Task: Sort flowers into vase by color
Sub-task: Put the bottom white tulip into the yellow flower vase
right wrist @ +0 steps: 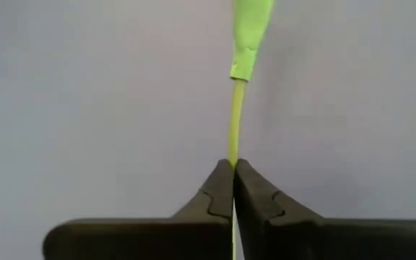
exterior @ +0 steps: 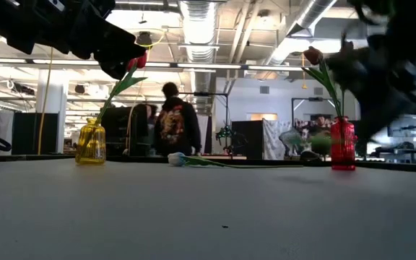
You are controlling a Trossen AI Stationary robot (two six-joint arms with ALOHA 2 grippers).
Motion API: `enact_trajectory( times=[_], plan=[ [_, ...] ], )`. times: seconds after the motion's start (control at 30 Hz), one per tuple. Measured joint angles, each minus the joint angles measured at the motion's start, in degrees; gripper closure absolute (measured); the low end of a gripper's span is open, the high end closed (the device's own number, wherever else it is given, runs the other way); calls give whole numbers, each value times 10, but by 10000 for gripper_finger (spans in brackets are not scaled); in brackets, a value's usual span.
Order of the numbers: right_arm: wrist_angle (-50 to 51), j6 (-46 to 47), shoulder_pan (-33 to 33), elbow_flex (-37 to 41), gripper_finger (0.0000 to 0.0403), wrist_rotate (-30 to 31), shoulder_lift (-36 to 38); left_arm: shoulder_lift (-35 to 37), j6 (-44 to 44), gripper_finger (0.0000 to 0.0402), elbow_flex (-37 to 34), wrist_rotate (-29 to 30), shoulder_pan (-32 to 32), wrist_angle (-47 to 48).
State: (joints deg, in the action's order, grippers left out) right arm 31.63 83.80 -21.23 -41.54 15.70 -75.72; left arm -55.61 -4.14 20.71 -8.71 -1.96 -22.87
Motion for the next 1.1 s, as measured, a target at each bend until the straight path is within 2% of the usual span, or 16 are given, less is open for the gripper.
enact_trajectory(
  times=[0.23,0.37,0.5,0.63,0.83,0.97,1.1],
  plan=[
    [-310,-242,0,-1,381,82,40,0,0,278,0,0,0,0],
    [-492,-398,0,-1,375,81,31,0,0,278,0,0,0,0],
    [-615,-502,0,-1,377,69,11,0,0,278,0,-2,-1,-2],
    [-689,-549,7,-1,378,67,-11,0,3,278,0,-13,-11,-24],
    [-753,-566,31,-1,377,65,-58,0,21,278,0,-10,-60,-84],
    [-822,-593,47,-4,377,25,-88,-1,21,278,0,31,-93,-101],
    [-844,-617,57,-27,377,-21,-109,-31,17,278,0,78,-119,-148]
  ],
)
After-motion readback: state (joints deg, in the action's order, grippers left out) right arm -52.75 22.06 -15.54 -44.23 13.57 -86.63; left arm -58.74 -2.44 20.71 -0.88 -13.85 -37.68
